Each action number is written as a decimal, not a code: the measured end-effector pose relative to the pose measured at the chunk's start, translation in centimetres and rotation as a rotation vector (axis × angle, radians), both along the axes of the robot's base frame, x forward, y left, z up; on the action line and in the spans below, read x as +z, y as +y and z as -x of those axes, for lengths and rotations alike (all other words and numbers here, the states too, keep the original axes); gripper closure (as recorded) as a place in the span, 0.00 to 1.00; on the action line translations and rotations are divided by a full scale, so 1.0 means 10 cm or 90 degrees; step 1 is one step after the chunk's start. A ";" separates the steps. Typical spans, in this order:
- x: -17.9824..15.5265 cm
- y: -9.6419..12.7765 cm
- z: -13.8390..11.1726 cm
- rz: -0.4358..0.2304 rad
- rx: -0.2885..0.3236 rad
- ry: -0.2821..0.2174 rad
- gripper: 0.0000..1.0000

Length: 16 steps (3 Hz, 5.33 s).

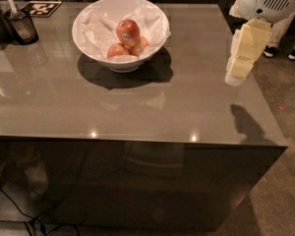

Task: Pick apple from white bowl

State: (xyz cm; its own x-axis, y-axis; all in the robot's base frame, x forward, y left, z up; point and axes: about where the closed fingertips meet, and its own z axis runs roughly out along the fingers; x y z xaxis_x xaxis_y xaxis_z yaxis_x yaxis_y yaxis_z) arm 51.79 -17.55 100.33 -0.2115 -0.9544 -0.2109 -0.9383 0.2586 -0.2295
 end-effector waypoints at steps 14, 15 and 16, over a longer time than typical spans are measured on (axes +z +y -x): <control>-0.50 2.38 -2.49 -0.175 -0.070 -0.015 0.00; -0.63 2.34 -2.57 -0.172 -0.062 -0.015 0.00; -0.68 2.26 -2.63 -0.169 -0.044 -0.024 0.00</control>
Offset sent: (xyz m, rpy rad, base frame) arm 0.0379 0.0773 0.0472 0.1861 -0.0538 -0.1926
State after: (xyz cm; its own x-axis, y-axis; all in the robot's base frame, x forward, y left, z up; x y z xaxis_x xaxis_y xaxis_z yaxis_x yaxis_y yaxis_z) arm 78.08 5.05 93.49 -0.2618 -0.8480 -0.4609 -0.9084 0.3778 -0.1792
